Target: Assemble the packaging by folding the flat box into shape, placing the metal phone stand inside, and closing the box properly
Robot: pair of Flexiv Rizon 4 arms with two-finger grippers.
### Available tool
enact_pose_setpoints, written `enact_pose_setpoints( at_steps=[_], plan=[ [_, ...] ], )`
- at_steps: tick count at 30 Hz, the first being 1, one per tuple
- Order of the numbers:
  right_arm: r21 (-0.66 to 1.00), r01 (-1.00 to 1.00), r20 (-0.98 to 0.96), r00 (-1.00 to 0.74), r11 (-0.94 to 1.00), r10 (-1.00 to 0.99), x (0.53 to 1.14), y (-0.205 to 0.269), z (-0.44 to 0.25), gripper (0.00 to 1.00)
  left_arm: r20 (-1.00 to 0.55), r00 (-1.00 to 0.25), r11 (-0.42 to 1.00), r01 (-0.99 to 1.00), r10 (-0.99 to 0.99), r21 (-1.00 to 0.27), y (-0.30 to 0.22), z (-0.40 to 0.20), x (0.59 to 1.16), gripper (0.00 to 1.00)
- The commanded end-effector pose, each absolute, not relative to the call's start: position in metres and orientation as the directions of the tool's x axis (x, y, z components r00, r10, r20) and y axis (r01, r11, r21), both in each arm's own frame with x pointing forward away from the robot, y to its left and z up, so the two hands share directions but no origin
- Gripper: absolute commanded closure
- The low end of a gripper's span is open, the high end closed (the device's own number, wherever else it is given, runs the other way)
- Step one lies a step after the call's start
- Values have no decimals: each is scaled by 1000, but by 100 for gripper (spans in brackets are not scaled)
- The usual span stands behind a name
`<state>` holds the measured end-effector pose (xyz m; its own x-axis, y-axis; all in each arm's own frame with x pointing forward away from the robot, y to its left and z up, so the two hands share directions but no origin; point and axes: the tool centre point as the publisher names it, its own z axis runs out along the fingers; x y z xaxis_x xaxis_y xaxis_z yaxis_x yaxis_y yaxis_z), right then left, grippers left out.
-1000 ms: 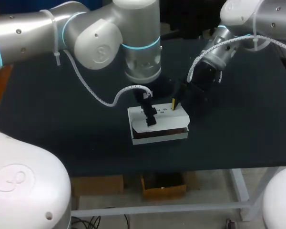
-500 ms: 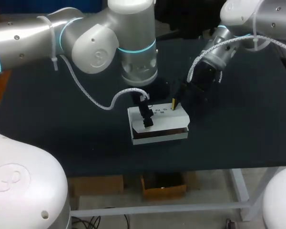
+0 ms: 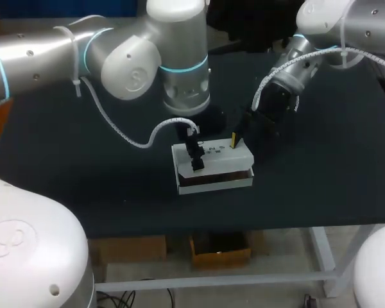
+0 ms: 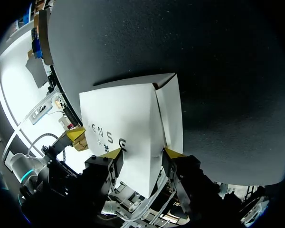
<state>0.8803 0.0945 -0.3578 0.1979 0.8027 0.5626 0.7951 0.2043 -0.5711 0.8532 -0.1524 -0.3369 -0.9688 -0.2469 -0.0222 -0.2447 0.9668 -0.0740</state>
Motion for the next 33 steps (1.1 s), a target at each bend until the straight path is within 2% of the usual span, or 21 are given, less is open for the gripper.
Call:
enact_pose_setpoints(
  at_steps=[1, 9, 13, 19, 23, 33],
  plan=[
    [-575, 791, 564, 198, 210, 802, 882, 95, -359, 49, -48, -967, 966, -245, -249, -77, -154, -341, 852, 16],
    [-575, 791, 564, 198, 210, 802, 882, 95, -359, 49, -136, -955, 963, -257, -265, -76, -153, -346, 853, 21],
    [-575, 791, 564, 198, 210, 802, 882, 95, -359, 49, -170, -950, 964, -249, -262, -95, -153, -348, 852, 36],
    [-575, 791, 564, 198, 210, 802, 882, 95, -359, 49, -217, -942, 965, -241, -257, -100, -153, -351, 851, 38],
    [-575, 791, 564, 198, 210, 802, 882, 95, -359, 49, -235, -936, 964, -244, -262, -104, -153, -352, 851, 50],
    [-575, 791, 564, 198, 210, 802, 882, 95, -359, 49, -297, -919, 966, -241, -259, -98, -153, -354, 852, 54]
  ],
)
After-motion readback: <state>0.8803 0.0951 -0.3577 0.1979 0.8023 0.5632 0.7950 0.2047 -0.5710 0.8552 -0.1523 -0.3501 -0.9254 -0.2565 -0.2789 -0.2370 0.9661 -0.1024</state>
